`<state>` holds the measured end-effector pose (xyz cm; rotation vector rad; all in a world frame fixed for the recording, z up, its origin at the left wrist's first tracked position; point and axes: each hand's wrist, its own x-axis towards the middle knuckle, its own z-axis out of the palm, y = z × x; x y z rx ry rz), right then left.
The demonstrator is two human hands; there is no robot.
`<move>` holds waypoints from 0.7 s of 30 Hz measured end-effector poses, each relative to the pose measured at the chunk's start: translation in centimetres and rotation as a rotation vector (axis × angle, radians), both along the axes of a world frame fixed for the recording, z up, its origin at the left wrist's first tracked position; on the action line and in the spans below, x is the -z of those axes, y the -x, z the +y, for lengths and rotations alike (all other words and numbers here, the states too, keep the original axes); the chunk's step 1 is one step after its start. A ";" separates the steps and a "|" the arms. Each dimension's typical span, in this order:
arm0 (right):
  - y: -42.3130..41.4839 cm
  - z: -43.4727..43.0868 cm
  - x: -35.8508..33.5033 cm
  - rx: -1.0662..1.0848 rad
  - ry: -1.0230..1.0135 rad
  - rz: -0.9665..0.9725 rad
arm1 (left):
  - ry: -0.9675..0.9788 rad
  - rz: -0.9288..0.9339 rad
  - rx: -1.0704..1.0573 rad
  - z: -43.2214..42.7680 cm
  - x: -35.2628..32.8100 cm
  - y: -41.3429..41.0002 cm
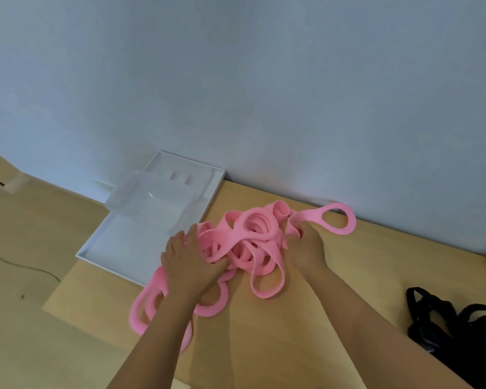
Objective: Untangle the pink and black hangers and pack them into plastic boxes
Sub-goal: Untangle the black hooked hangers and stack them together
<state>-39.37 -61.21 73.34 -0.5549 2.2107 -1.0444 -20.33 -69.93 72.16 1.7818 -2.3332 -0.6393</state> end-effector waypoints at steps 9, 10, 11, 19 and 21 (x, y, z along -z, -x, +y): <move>-5.0 -2.8 -5.9 -0.332 0.208 0.055 | -0.191 0.102 -0.027 -0.3 -0.7 0.7; -6.0 -3.0 -6.1 -0.387 0.216 0.055 | -0.205 0.155 -0.021 0.0 -0.8 1.0; -6.9 -3.3 -6.1 -0.438 0.232 0.100 | -0.218 0.222 -0.022 0.3 -0.9 1.1; -8.2 -2.9 -1.2 -0.820 -0.170 0.642 | -0.232 0.345 0.114 0.0 -2.0 -0.4; -8.1 -2.5 -1.0 -0.848 -0.111 0.618 | -0.173 0.190 0.176 0.0 -2.5 -0.6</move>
